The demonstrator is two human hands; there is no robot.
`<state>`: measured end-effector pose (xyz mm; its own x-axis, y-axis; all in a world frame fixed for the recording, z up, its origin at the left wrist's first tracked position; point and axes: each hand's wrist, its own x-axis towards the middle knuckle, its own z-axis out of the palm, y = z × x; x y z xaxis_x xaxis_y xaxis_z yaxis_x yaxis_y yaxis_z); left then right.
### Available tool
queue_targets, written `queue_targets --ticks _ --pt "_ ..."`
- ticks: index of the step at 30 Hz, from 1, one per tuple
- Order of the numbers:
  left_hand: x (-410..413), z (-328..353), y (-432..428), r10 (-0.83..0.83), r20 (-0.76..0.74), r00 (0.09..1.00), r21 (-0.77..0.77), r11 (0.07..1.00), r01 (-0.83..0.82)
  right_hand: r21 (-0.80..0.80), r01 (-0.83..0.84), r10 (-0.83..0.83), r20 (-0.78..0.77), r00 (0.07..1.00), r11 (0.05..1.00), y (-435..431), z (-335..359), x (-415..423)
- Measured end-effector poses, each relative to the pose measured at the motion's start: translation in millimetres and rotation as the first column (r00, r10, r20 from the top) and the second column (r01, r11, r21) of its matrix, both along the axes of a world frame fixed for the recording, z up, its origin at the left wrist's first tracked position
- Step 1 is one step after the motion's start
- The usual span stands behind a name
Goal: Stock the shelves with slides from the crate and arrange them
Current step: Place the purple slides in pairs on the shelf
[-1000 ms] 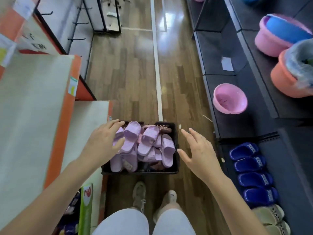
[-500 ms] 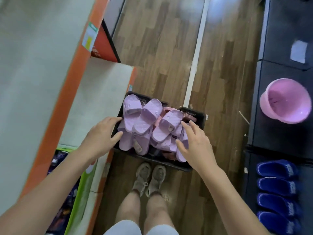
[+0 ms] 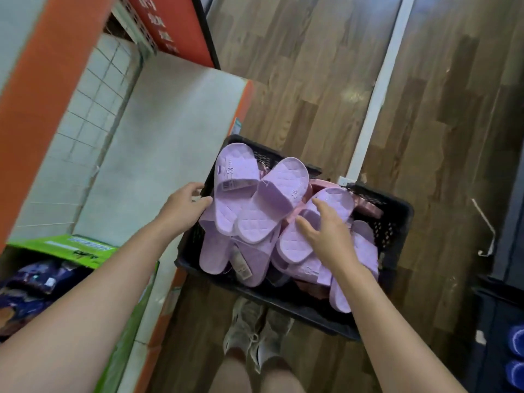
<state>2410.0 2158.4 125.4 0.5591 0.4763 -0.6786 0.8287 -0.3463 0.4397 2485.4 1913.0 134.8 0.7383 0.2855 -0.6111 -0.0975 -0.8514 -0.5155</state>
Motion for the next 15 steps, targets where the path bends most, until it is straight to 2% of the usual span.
queue_targets --ticks 3,6,9,12,13,15 --pt "15 -42 0 0.153 0.018 0.988 -0.078 0.985 -0.151 0.083 0.319 -0.300 -0.181 0.937 0.944 16 -47 8" --pt "29 -76 -5 0.308 0.069 0.949 -0.147 0.944 -0.296 0.132 0.557 -0.499 -0.312 0.808 0.820 30 -86 17" --pt "41 -96 -5 0.480 0.105 0.871 -0.285 0.853 -0.437 0.159 0.601 -0.525 -0.349 0.776 0.783 42 -108 20" --pt "43 -118 3 0.662 0.005 0.750 -0.518 0.643 -0.564 0.161 0.592 -0.533 -0.300 0.792 0.789 46 -120 21" --pt "44 -115 3 0.678 -0.019 0.735 -0.540 0.612 -0.578 0.154 0.605 -0.550 -0.288 0.784 0.781 47 -123 21" --pt "46 -111 3 0.680 -0.032 0.732 -0.532 0.608 -0.589 0.137 0.617 -0.572 -0.266 0.776 0.775 48 -128 21"
